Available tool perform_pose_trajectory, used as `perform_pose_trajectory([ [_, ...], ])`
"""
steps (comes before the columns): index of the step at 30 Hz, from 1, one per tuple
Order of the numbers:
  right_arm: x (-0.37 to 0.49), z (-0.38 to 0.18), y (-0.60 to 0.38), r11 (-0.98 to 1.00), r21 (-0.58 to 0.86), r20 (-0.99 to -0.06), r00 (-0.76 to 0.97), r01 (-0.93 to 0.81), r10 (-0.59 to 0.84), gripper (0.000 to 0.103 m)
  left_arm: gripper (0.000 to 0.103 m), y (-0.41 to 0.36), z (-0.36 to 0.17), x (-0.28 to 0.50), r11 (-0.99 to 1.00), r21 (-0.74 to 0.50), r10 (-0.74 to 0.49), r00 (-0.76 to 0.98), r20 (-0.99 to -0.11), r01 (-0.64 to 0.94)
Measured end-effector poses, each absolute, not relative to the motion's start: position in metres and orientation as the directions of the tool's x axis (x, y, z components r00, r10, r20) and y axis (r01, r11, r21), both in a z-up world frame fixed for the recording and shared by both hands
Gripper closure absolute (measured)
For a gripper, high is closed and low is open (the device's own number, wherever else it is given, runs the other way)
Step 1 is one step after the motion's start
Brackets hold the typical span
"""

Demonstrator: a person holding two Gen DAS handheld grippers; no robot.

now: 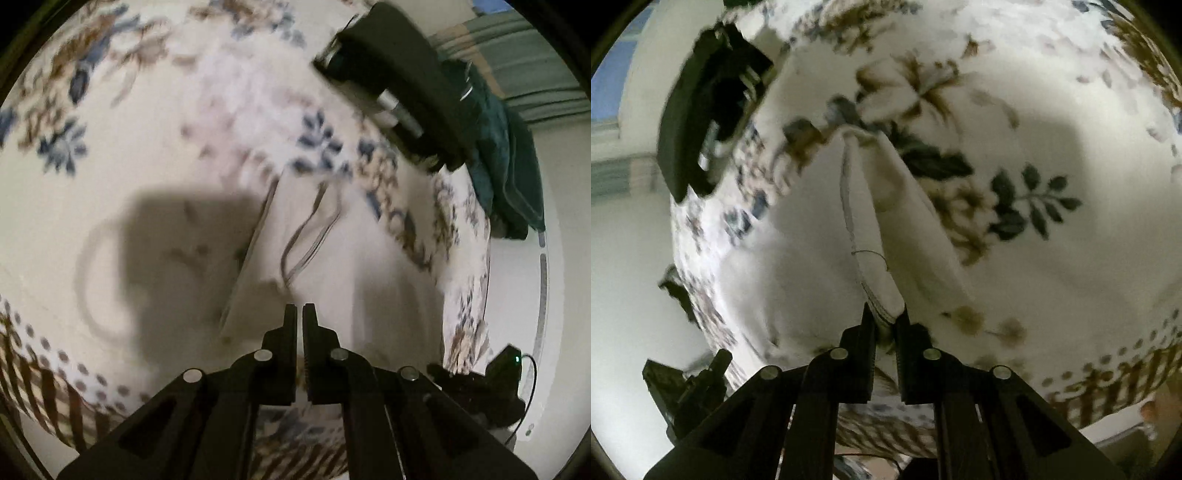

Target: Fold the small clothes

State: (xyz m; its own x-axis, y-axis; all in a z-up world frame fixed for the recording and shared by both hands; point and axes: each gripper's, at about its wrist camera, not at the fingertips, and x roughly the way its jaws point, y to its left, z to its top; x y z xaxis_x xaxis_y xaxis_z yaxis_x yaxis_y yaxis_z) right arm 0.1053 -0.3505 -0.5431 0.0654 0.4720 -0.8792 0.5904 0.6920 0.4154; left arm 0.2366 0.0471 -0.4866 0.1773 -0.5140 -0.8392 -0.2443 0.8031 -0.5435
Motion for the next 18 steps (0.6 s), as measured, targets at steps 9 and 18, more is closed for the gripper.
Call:
perform_pose_trajectory([
  [9, 0.097, -0.551, -0.374, 0.628, 0.425, -0.847, 0.042, 0.652, 0.529, 0.044, 0.042, 0.016, -0.498, 0.295, 0.802, -0.579, -0.548, 0.204, -0.811, -0.148],
  [18, 0.107, -0.552, -0.357, 0.647, 0.42, -0.87, 0.078, 0.636, 0.487, 0.099, 0.099, -0.002, -0.497, 0.292, 0.833, -0.546, -0.524, 0.19, -0.83, -0.091],
])
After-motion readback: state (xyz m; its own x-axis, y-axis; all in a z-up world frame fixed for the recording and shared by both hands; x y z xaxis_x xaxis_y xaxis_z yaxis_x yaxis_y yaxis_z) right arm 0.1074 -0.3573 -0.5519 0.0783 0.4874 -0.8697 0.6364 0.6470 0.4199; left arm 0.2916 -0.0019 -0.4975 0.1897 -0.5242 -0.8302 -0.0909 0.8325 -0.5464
